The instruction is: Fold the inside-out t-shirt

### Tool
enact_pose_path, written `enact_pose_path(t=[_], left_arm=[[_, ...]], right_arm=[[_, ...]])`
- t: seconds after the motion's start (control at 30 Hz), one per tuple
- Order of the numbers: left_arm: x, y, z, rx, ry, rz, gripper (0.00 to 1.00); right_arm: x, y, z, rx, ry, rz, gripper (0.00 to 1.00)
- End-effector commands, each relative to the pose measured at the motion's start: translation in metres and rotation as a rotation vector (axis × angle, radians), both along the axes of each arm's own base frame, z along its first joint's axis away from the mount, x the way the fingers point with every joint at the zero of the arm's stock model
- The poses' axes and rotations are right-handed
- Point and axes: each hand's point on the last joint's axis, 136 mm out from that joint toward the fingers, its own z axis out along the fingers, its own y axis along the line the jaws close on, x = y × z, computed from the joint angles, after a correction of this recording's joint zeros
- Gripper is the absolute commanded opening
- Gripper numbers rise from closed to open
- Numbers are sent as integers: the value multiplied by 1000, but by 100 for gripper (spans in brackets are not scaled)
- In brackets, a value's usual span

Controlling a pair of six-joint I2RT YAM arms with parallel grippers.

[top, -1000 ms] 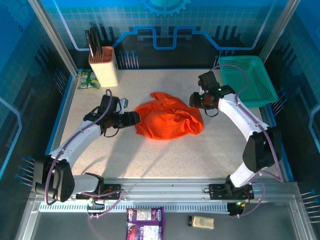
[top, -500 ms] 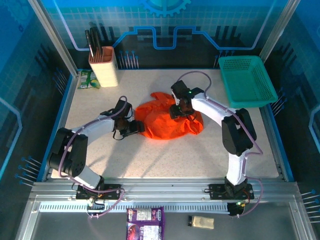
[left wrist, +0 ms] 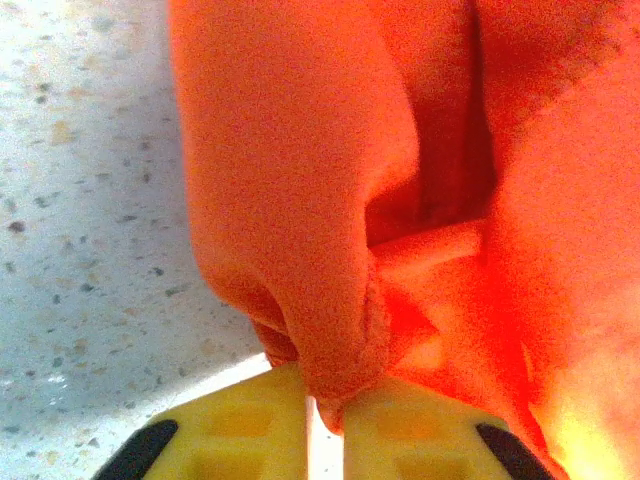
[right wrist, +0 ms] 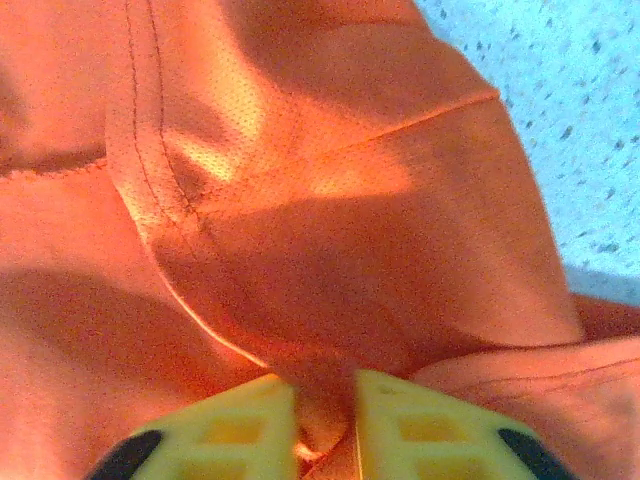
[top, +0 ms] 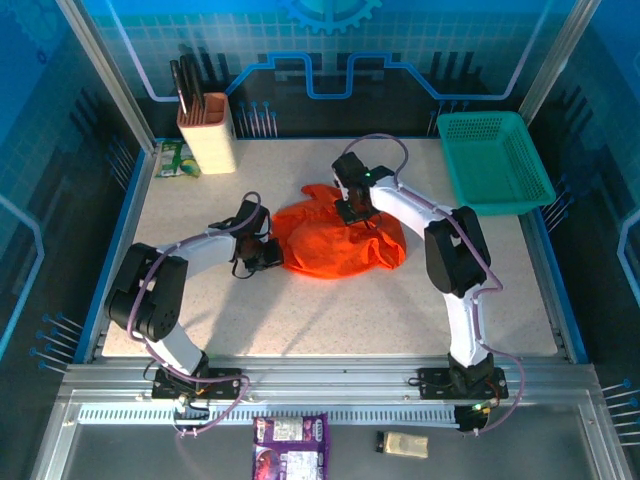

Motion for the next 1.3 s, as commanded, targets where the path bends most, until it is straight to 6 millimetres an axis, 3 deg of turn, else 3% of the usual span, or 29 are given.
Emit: enact_pose_path(t=[0.0,0.23,0.37,0.47,0.5,0.63,0.73,0.83,0.93,1.13,1.2,1.27], left_arm=[[13,5,18,19,-65,-4,1],[32,41,59,0,-145,58,0],[47,68,101,-4,-219,99,0],[62,92,155,7,-329,147,0],[65,99,173,11,-368,162,0],[67,129,265,58,-567,232,0],[59,152,315,104,-680,297,0],[51,169,349,123,-752,346,0],[38,177,379,134,-829,381,0],[16,178,442,126,-967,413,0],[15,176,458,108,-1013,411,0],[26,173,462,91,-1009,395,0]], right_arm=[[9,-19,17,7,-9,-51,1],[9,-62,69,25,-90,-130,0],[2,-90,122,54,-187,-176,0],[-8,-112,175,89,-283,-207,0],[-11,-117,185,95,-297,-214,0],[-40,-143,249,158,-423,-250,0],[-62,-157,272,193,-483,-277,0],[-84,-169,282,217,-509,-317,0],[-103,-173,299,264,-563,-331,0],[-136,-174,360,395,-736,-324,0],[-143,-174,376,427,-778,-323,0],[-139,-174,380,434,-783,-326,0]])
